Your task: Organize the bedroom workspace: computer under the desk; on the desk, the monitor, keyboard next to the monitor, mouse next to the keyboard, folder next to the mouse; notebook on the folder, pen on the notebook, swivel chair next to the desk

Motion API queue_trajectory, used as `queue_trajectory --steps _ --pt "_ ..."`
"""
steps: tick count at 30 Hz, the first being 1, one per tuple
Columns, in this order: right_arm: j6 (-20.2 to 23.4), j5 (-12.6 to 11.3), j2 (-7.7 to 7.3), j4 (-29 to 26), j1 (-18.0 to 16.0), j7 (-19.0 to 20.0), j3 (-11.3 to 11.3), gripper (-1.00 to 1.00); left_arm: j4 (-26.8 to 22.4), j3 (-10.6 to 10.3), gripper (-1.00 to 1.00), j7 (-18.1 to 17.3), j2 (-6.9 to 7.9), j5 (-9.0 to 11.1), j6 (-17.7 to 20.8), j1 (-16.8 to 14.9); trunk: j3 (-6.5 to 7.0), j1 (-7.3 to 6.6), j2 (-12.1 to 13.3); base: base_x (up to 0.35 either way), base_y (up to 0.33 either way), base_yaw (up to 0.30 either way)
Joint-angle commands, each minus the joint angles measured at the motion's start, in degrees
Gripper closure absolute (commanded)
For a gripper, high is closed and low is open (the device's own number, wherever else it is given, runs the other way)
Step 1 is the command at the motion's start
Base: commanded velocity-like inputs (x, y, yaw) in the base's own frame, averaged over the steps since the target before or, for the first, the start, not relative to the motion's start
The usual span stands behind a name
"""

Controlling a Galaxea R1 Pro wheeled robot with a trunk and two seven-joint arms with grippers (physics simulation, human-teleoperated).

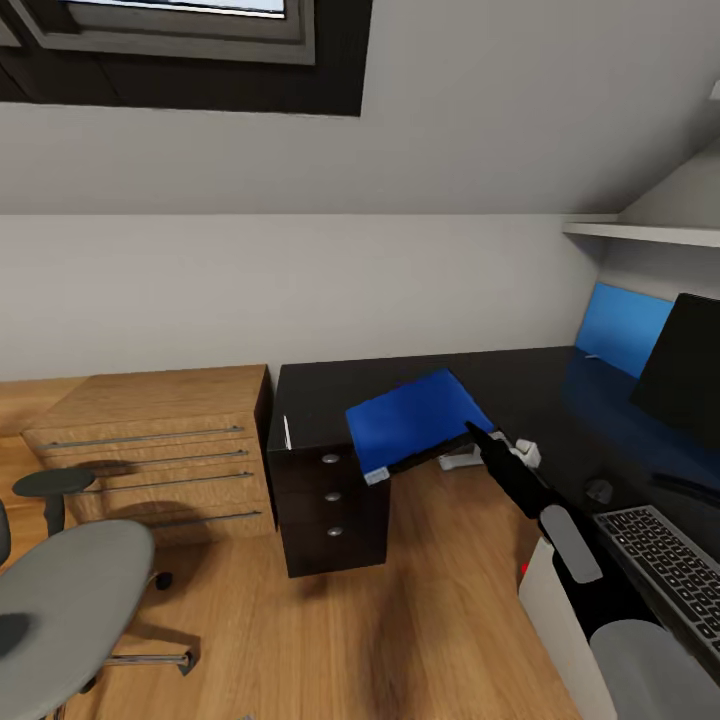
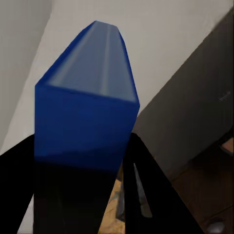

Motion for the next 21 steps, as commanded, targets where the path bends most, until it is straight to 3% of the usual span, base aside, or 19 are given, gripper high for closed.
queue_trajectory --steps 1,4,5,6,16,21 --pt "-4.1 -0.72 1.45 -0.1 -0.04 -4.15 -0.38 1.0 0.32 -0.37 -1.0 0.31 0.05 0.57 -0.4 -0.05 -0.06 0.0 -0.03 0.0 0.0 0.0" --pt "-18.27 -0.98 4.55 -0.04 -0.03 -12.24 -0.71 1.0 0.78 -0.4 -1.0 0.31 0.05 0.54 -0.4 -0.05 -0.06 0.0 -0.03 0.0 0.0 0.0" --pt "-26.0 -0.92 6.17 0.11 -0.03 -15.02 -0.79 1.0 1.08 -0.39 -1.0 0.31 0.05 0.53 -0.4 -0.05 -0.06 0.0 -0.03 0.0 0.0 0.0" --pt "-27.61 -0.91 6.61 0.16 -0.03 -15.72 -0.79 1.0 1.29 -0.4 -1.0 0.3 0.05 0.53 -0.4 -0.05 -0.06 0.0 -0.03 0.0 0.0 0.0" --pt "-30.59 -0.97 7.54 1.44 -0.03 -22.26 -0.93 1.0 1.74 -0.36 -1.0 0.31 0.05 0.53 -0.4 -0.05 -0.06 0.0 -0.03 0.0 0.0 0.0" --pt "-33.46 -1.15 7.6 1.49 -0.03 -29.67 -1.68 1.0 1.75 -0.38 -1.0 0.31 0.05 0.53 -0.4 -0.05 -0.06 0.0 -0.03 0.0 0.0 0.0"
